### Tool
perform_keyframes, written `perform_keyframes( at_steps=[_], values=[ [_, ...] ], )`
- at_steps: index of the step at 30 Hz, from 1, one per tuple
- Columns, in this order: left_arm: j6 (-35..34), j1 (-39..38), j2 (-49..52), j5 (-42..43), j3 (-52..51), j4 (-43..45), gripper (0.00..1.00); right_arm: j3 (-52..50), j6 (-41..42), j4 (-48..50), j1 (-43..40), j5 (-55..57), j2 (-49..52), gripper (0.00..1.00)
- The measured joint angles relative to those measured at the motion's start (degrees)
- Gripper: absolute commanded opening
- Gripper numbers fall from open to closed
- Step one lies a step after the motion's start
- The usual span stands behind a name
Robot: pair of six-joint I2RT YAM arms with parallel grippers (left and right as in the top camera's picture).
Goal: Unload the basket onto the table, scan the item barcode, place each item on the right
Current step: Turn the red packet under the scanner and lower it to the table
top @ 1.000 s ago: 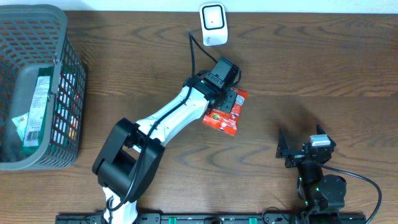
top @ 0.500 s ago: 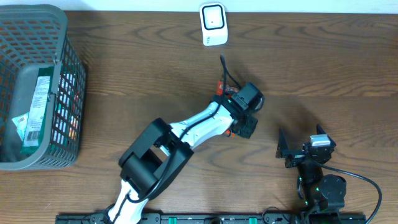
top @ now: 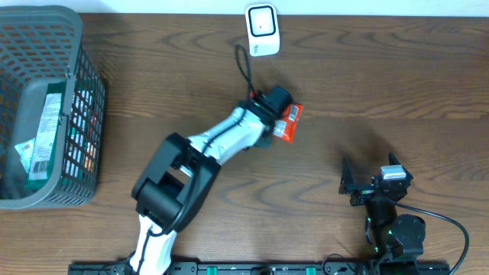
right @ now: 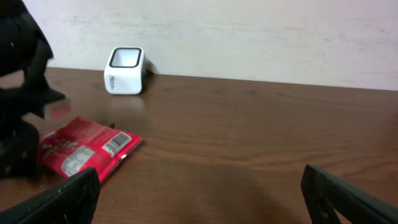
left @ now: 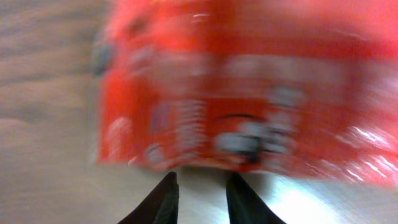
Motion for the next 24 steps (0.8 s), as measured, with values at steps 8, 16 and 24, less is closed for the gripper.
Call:
perform_keyframes(
  at_steps=[8,16,24],
  values=[
    [-0.26,6.88,0.07,9.42,-0.46,9.79,0.53,0.00,0.00,-0.02,0.00,0.00,0.00,0.99],
    [-4.46,7.72,0.07,21.59,-0.48,12.90,0.53,0.00,0.00,-0.02,0.00,0.00,0.00,0.99],
    [-5.11,6.25,0.07,23.74,-0.50,16.28,0.44,0.00,0.00,0.00,0.00,0.00,0.00,0.99]
  ],
)
